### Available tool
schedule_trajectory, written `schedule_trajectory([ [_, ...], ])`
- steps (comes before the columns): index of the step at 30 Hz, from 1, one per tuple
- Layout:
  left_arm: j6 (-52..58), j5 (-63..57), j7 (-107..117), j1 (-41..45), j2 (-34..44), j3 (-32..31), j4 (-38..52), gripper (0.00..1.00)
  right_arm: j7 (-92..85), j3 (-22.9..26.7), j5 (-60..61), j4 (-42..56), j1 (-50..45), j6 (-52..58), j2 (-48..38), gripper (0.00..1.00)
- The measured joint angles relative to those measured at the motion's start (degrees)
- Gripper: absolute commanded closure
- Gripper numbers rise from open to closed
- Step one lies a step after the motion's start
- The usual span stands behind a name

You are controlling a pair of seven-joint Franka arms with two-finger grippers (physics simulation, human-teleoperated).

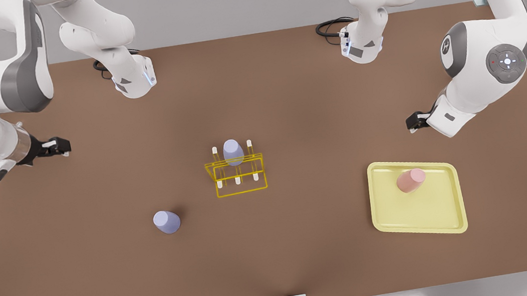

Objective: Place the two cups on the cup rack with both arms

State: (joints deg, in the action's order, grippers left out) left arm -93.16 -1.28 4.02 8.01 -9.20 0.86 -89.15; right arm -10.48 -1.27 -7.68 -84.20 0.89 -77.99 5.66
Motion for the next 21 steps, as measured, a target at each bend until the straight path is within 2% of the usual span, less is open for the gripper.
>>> schedule_trajectory([
  [2,0.0,0.0,0.1,0.0,-0.1,0.0,0.0,0.0,0.0,-0.2,0.0,0.6,0.1,-0.6,0.9,0.0],
  [4,-0.2,0.0,0.2,-0.1,-1.8,0.0,0.1,0.0,0.0,-0.6,0.0,2.5,-1.6,-1.7,6.4,0.0],
  [7,-4.3,1.5,-0.7,-3.4,-15.1,0.0,5.6,0.0,1.0,-0.9,1.2,4.9,-8.6,-7.2,17.3,0.0],
  [9,-10.2,2.3,-1.8,-4.5,-19.6,0.1,4.5,0.0,1.9,-0.9,2.0,5.4,-9.7,-12.1,22.2,0.0],
  [14,-22.2,3.0,-4.2,-5.6,-19.6,0.8,-3.4,0.0,4.0,-0.8,3.1,4.7,-11.8,-25.2,28.9,0.0],
  [21,-31.8,3.2,-8.5,-7.2,-19.4,0.8,-9.6,0.0,8.5,-0.8,5.2,-5.2,-11.6,-42.6,28.3,0.0],
])
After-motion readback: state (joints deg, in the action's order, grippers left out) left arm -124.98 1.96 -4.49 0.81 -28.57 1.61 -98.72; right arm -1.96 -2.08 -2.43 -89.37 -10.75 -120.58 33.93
